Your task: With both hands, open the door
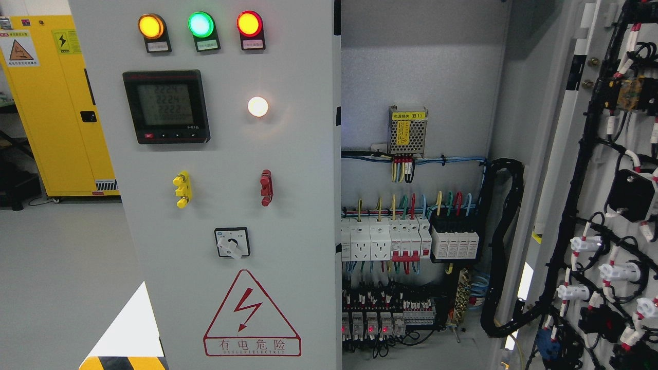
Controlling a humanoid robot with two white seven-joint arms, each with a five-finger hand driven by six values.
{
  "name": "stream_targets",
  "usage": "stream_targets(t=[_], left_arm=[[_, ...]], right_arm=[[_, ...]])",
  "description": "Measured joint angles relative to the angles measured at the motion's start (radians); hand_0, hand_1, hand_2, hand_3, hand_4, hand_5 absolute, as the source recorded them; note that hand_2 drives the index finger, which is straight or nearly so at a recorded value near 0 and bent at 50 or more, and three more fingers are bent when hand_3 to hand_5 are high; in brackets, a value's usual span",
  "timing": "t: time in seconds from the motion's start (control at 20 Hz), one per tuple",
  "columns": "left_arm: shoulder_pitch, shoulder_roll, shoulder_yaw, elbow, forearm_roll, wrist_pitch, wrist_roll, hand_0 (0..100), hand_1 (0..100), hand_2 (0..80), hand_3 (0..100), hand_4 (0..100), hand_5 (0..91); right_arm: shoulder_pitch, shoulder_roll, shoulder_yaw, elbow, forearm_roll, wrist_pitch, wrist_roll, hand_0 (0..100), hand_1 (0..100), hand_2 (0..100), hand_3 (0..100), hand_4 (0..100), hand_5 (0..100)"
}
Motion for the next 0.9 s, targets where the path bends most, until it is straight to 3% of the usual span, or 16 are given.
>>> stream_targets(t=[0.9], left_arm=[[-0.013,-0.076,0.021,0.193,-0.013,0.006,0.017,30,12,0.0,0,0,0.0]], right_arm=[[0.0,0.005,0.001,-0.002,0.0,0.0,0.0,22,7,0,0,0,0]])
